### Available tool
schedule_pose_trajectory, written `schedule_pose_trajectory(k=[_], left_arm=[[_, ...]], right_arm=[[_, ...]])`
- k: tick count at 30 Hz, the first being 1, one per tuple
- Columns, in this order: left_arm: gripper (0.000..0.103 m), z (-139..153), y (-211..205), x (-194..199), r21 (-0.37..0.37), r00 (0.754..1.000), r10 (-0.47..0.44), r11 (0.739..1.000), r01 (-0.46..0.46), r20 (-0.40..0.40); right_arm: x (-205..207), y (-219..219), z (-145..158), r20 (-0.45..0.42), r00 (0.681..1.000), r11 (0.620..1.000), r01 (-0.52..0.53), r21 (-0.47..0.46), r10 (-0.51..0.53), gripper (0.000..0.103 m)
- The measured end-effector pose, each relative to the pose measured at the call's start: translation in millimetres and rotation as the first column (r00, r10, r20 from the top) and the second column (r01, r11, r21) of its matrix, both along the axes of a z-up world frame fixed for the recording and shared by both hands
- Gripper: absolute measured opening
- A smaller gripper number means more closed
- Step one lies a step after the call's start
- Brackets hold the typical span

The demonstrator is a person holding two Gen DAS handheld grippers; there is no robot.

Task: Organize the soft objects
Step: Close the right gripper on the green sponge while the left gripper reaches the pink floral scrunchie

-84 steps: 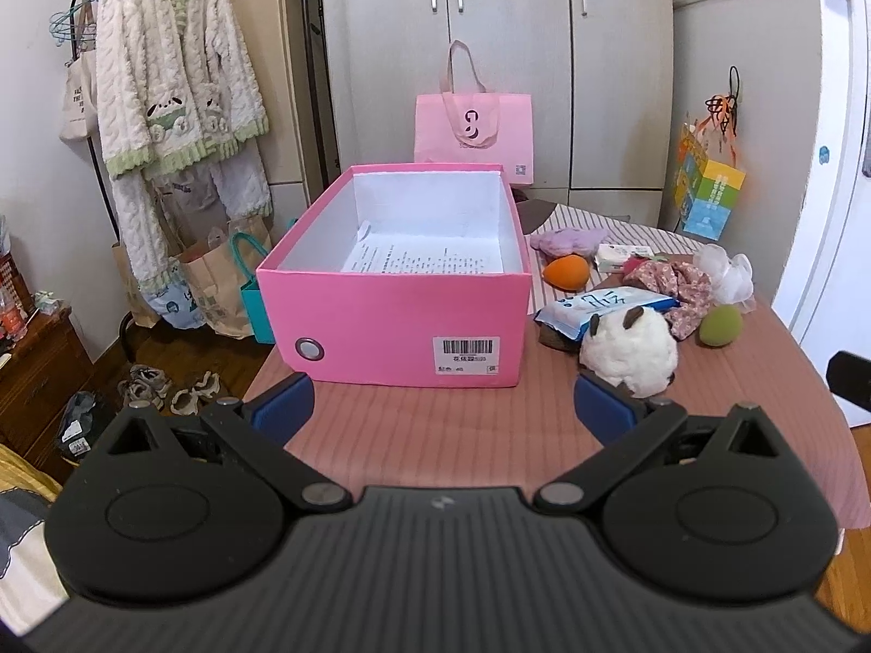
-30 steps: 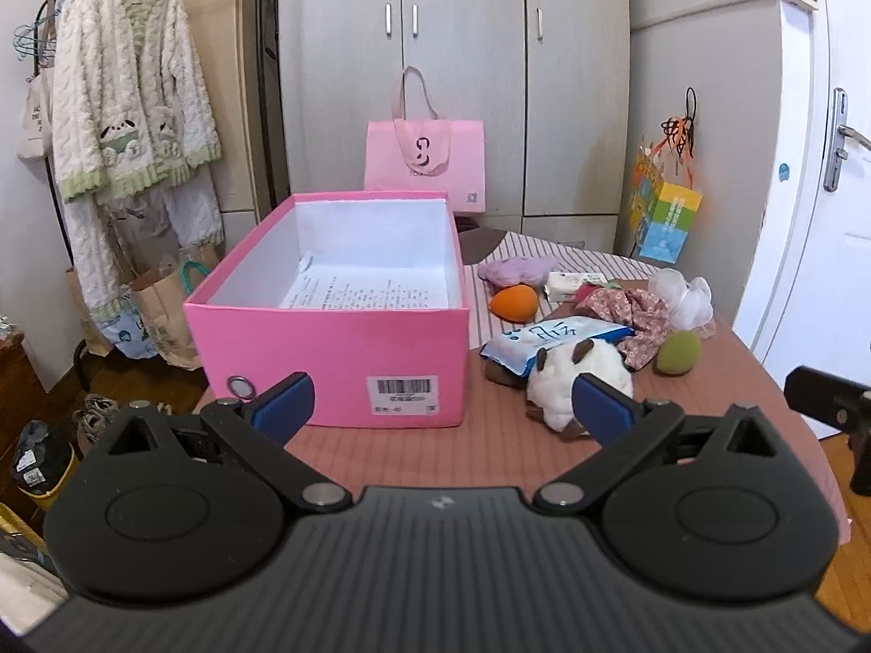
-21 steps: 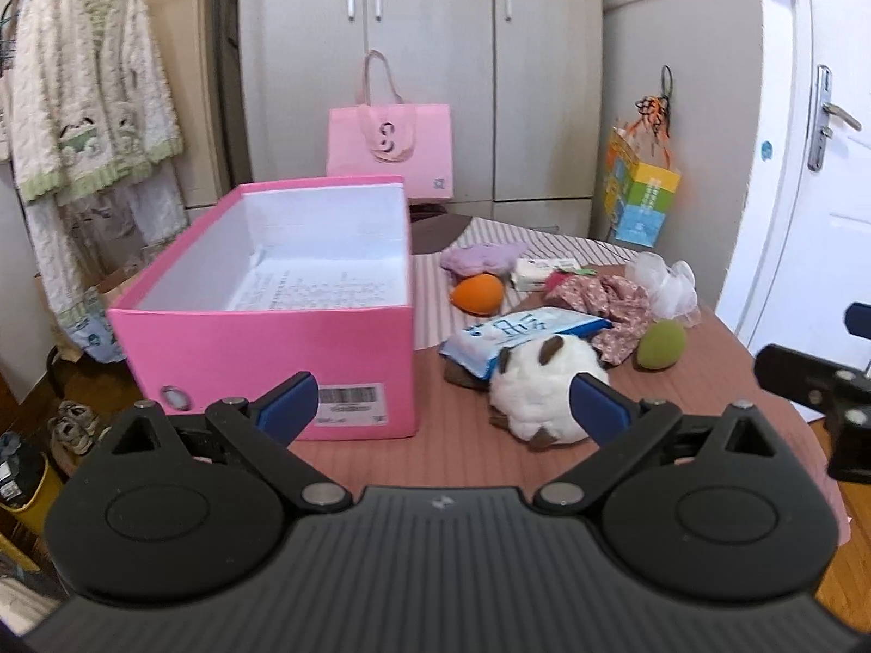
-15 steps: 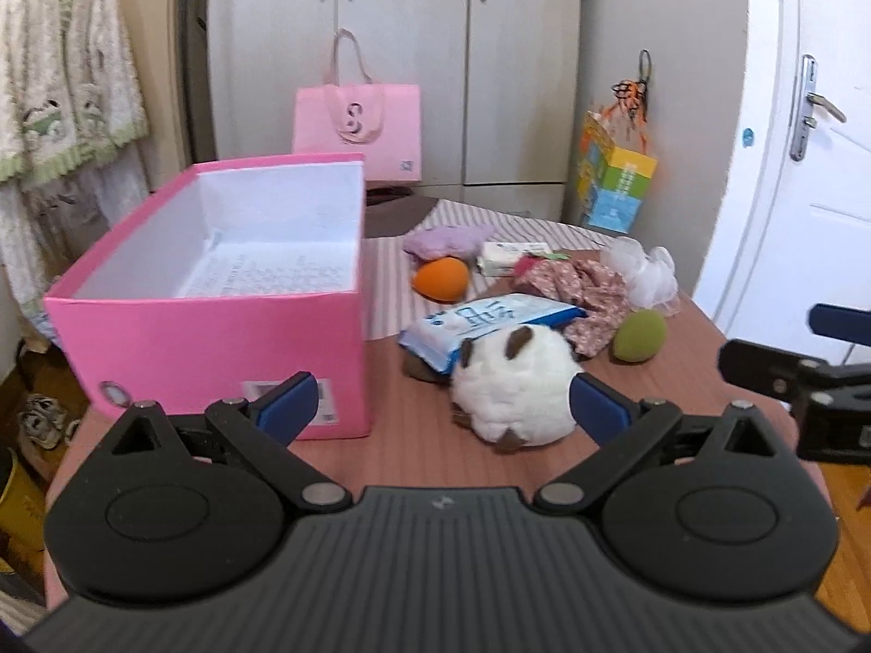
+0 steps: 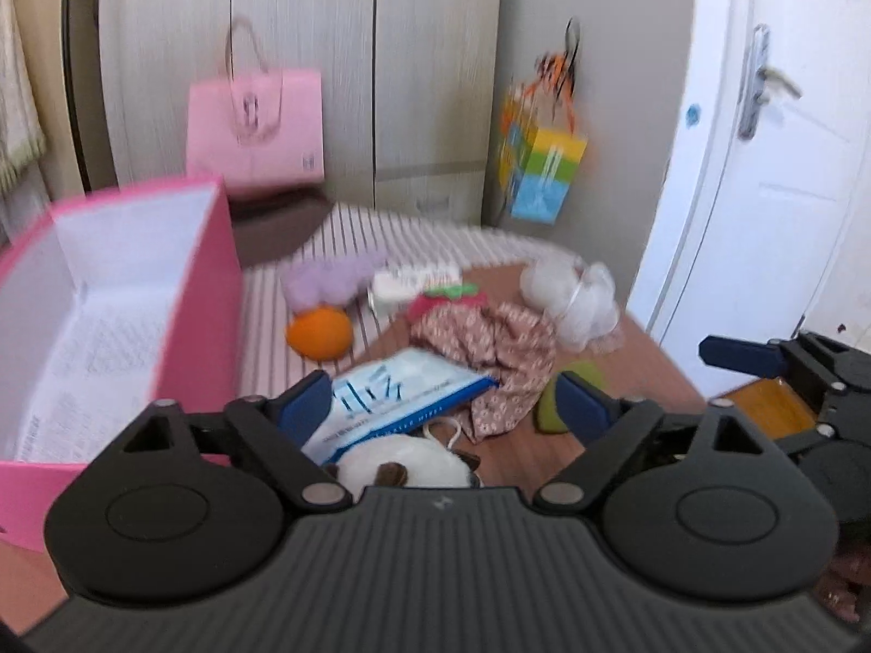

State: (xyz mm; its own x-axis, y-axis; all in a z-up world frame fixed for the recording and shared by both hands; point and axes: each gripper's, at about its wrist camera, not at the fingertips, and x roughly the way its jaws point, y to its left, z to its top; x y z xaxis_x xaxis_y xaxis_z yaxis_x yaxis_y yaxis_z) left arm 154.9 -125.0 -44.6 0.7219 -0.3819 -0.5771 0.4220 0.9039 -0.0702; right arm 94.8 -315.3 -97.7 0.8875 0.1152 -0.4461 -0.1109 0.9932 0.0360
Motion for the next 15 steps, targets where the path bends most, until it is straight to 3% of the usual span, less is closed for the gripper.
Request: schedule_pose_trajectory(k=[4, 6, 9, 12, 15], left_arm=[[0.073, -14, -10, 28, -0.018, 0.990, -0.035, 0.999, 0.032, -0.135], [0.073, -14, -15, 38, -0.037, 0.982, -0.059, 0.998, 0.053, -0.177], [0.073, -8, -29, 49, -0.015, 0.981, -0.080, 0.997, 0.078, -0.176], [0.073, -7, -49, 61, 0.007, 0.980, -0.100, 0.995, 0.103, -0.172], [0.063, -7, -63, 72, 0.014, 0.984, -0.082, 0.996, 0.085, -0.160]], right_arm=[[18, 5, -12, -0.027, 0.999, 0.999, -0.019, -0.042, 0.018, 0.097], [27, 5, -19, -0.047, 0.999, 0.999, -0.023, -0.049, 0.021, 0.095], [37, 3, -27, -0.071, 0.997, 0.999, -0.033, -0.033, 0.030, 0.093], [46, 0, -33, -0.091, 0.995, 0.999, -0.043, 0.000, 0.043, 0.084], [52, -1, -36, -0.103, 0.993, 0.999, -0.053, 0.008, 0.054, 0.071]])
